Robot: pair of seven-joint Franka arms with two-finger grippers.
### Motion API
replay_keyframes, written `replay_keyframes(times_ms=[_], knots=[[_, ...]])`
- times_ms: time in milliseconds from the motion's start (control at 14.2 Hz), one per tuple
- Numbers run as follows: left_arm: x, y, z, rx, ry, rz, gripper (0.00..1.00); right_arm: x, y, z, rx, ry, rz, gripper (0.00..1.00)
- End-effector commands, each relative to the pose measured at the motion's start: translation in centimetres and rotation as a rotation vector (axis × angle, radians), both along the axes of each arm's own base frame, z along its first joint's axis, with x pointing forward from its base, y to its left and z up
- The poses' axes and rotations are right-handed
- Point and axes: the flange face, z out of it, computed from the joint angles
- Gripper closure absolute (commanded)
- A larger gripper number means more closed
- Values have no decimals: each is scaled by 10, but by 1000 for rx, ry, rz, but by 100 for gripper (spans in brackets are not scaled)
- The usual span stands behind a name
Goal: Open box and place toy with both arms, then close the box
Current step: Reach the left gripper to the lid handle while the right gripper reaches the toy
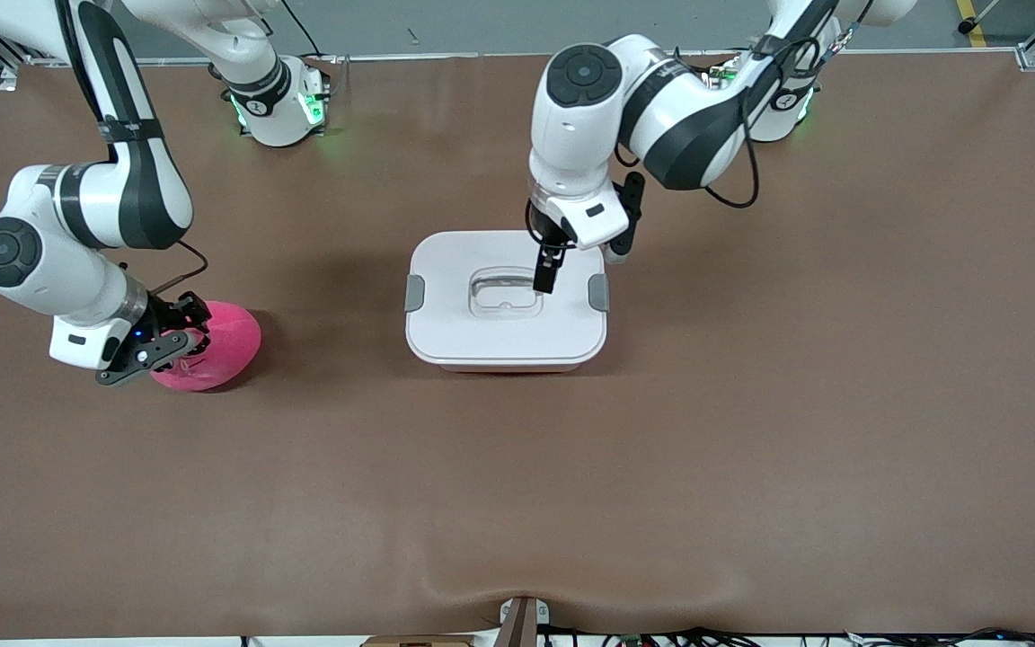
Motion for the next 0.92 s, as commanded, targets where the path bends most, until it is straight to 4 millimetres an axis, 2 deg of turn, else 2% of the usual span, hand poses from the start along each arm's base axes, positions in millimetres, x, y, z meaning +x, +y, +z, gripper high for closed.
replay_keyframes(times_ms=[0,70,141,352,423,493,846], knots=[[-16,-22,-6,6,-54,102,4,-3,0,5,-13,-8,21,24],[-17,-27,-9,-5,-65,142,5,-4,1,5,-12,-6,20,24],[-17,-30,-11,-16,-72,179,5,-4,-1,5,-12,-6,18,30],[-23,-41,-21,-24,-89,236,8,-3,1,5,-12,-8,20,67],[-21,-43,-27,-29,-96,257,16,-3,-1,7,-11,-11,18,87],[-24,-48,-30,-35,-107,267,21,-2,-1,9,-11,-15,17,100],[-35,-60,-44,-31,-96,270,22,0,-7,26,-12,-22,2,100]])
